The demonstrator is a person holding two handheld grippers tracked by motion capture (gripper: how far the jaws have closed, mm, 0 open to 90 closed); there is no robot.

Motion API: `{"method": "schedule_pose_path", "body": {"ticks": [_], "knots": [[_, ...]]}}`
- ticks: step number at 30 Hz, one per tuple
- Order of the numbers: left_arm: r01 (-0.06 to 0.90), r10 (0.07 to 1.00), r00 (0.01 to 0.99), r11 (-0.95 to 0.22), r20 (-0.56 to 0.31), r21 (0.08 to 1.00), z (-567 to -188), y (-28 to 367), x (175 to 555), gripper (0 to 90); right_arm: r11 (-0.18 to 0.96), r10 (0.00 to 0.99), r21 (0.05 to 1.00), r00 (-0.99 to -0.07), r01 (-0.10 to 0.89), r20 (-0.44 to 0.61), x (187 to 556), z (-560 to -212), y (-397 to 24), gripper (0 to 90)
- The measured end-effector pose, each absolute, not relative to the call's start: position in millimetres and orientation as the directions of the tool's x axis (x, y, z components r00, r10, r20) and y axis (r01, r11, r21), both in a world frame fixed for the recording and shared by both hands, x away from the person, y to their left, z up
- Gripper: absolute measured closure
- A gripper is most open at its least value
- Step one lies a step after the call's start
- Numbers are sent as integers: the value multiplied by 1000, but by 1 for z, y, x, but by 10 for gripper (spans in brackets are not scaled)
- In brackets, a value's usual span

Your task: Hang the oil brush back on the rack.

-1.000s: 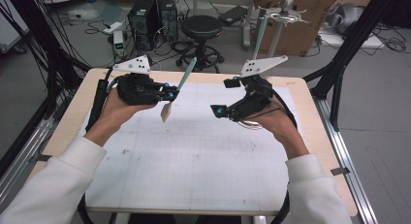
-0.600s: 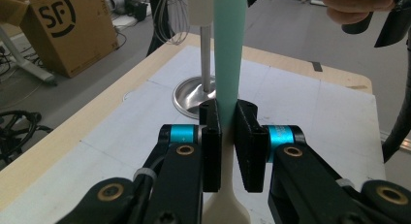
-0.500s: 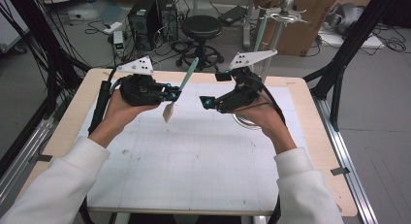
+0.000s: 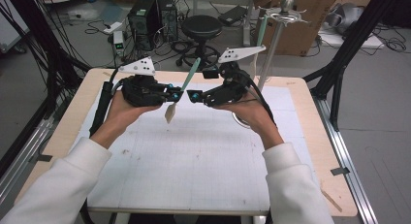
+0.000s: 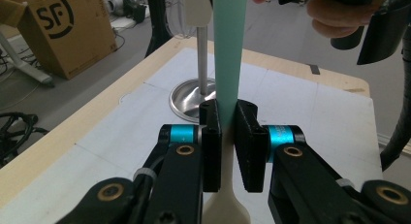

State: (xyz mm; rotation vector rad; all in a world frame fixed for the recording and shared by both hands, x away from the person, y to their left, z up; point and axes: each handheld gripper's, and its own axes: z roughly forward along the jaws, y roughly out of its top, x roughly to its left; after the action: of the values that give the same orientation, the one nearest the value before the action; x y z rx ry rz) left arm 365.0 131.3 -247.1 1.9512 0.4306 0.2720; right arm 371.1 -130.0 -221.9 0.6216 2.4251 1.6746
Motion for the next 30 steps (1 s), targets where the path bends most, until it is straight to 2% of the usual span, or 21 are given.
{"method": "schedule_pose_path", "body": {"ticks": [2,6,21,30], "knots": [[173,419,908,-369,-2,913,-247,131,365,817,293,401,921,-907,258,127,373,-222,-128,163],[174,420,907,-359,-8,917,-247,132,365,817,292,400,920,-907,262,131,373,-223,-123,177],[167,420,908,-358,-1,919,-247,132,364,817,280,424,920,-896,273,136,374,-222,-117,462],[174,429,903,-343,-11,923,-247,130,363,817,287,436,919,-891,272,127,372,-223,-110,597]]}}
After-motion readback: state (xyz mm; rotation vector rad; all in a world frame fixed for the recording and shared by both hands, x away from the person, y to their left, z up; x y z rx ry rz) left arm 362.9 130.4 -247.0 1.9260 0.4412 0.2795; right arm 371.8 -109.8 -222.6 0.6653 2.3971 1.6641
